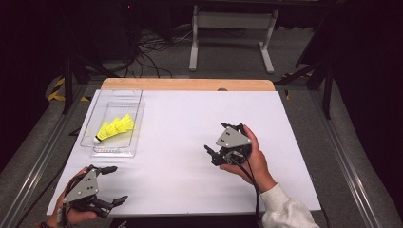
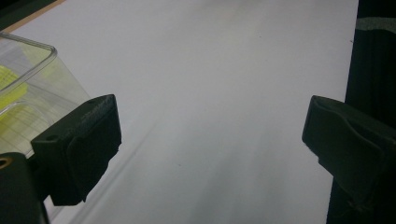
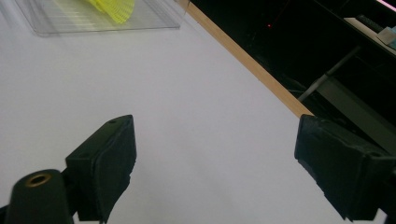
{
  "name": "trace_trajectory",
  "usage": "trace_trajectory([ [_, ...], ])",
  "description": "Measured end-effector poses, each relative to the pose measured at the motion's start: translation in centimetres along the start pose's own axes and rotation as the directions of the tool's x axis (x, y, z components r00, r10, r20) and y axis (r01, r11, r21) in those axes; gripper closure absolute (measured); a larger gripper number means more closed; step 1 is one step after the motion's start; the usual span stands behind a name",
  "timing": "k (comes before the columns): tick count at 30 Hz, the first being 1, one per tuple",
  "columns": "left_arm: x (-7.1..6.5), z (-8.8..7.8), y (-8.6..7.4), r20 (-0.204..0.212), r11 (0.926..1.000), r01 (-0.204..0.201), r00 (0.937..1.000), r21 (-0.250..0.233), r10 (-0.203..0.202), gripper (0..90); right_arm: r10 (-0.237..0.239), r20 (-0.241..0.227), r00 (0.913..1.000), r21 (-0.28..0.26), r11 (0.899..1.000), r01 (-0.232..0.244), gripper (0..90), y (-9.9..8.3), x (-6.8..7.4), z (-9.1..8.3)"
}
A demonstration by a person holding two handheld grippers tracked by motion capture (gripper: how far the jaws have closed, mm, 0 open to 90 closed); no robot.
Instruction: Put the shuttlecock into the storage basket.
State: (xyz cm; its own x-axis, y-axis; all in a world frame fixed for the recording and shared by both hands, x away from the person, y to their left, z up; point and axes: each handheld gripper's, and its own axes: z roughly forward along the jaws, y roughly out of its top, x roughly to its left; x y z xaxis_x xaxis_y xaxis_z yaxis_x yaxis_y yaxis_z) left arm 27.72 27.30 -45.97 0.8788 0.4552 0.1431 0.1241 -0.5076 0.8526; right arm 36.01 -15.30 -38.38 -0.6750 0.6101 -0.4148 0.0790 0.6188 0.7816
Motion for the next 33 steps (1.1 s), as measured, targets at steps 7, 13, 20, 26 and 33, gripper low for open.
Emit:
trace_trajectory([
  [7,0.1,0.1,0.1,-0.002,1.0000,-0.007,1.0000,0.002,0.008,5.8,-0.010,0.004,0.9999,-0.007,1.000,0.010,14.2,-0.7,0.1,-0.8],
  [13,0.1,0.1,0.1,0.001,1.0000,-0.006,1.0000,0.000,0.006,5.8,-0.007,0.009,0.9999,-0.006,1.000,0.007,14.2,-1.4,0.2,-1.4],
  [20,0.2,0.1,0.1,-0.001,1.0000,-0.008,1.0000,0.001,0.008,5.8,-0.013,0.015,0.9998,-0.003,1.000,0.013,14.0,-2.2,0.4,-1.9],
  [26,0.2,0.1,0.1,-0.001,1.0000,-0.006,1.0000,0.000,0.006,5.8,-0.012,0.011,0.9999,-0.010,1.000,0.012,13.9,-3.0,0.5,-2.4],
  [33,0.2,0.1,0.1,-0.002,1.0000,-0.003,1.0000,-0.002,0.003,5.7,-0.010,0.014,0.9999,-0.015,1.000,0.011,13.3,-3.8,0.5,-2.9],
])
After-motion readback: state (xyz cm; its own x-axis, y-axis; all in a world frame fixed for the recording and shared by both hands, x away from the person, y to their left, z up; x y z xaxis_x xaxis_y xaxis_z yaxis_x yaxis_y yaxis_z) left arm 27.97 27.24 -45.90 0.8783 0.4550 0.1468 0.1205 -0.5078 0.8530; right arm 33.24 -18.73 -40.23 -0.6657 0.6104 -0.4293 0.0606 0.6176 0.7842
